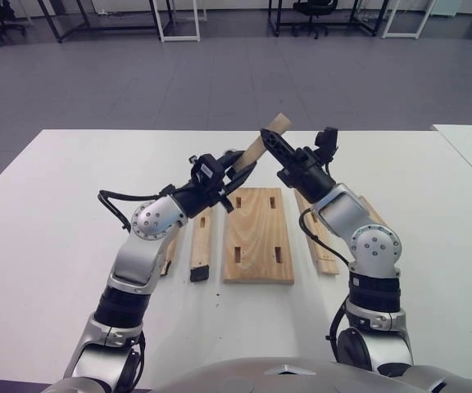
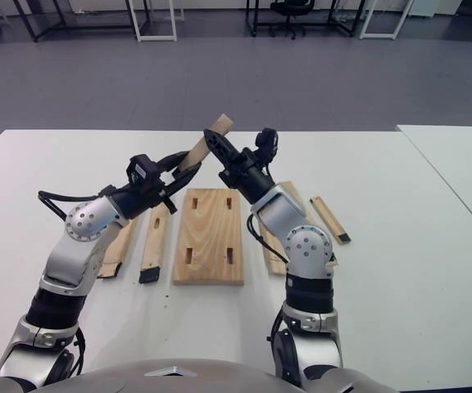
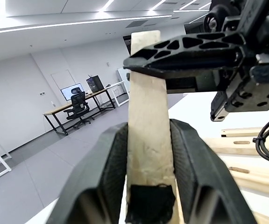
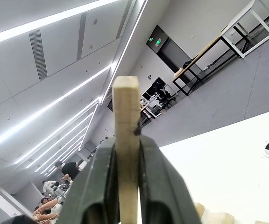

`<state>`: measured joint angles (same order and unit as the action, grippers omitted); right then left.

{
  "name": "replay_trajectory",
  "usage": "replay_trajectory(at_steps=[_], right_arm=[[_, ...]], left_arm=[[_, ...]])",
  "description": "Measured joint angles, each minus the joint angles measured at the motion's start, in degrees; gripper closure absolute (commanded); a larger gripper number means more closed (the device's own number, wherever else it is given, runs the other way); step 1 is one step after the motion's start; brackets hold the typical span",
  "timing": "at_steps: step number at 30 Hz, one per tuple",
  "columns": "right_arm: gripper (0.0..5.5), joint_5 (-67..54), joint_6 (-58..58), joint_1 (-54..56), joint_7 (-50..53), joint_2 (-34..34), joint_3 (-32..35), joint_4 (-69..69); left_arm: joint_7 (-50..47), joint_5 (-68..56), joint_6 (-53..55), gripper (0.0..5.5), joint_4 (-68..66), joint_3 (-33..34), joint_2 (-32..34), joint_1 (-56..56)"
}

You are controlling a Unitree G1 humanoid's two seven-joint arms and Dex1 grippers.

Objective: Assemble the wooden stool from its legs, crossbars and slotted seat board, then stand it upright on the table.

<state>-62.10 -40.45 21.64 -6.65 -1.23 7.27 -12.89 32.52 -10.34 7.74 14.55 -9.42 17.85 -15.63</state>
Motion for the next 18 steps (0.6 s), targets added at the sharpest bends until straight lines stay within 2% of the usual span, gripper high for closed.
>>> replay_trajectory(at_steps=[4,8,13,18], right_arm=[[5.1,17.49,10.78,-8.81,3.61,4.83,2.15,-2.03],[5.1,24.9,15.87,-21.71,3.43,6.73,4.23,-4.12],[5.1,29.21,20.98,-21.72,3.41,5.32,4.26,0.01],[5.1,30.22,23.55,-21.19,0.66,5.08,4.92,2.75]], left_arm=[[-1.13,0.05,1.27,2.99,-0.51,-0.28,-0.23,1.84],[-6.4,-1.04,3.18,2.84,-0.78,4.53,-2.53,2.85],[-14.43,-3.07,6.21,2.84,-3.25,11.52,-5.93,2.43],[-15.61,-3.4,6.83,2.84,-3.7,13.46,-6.4,2.73]])
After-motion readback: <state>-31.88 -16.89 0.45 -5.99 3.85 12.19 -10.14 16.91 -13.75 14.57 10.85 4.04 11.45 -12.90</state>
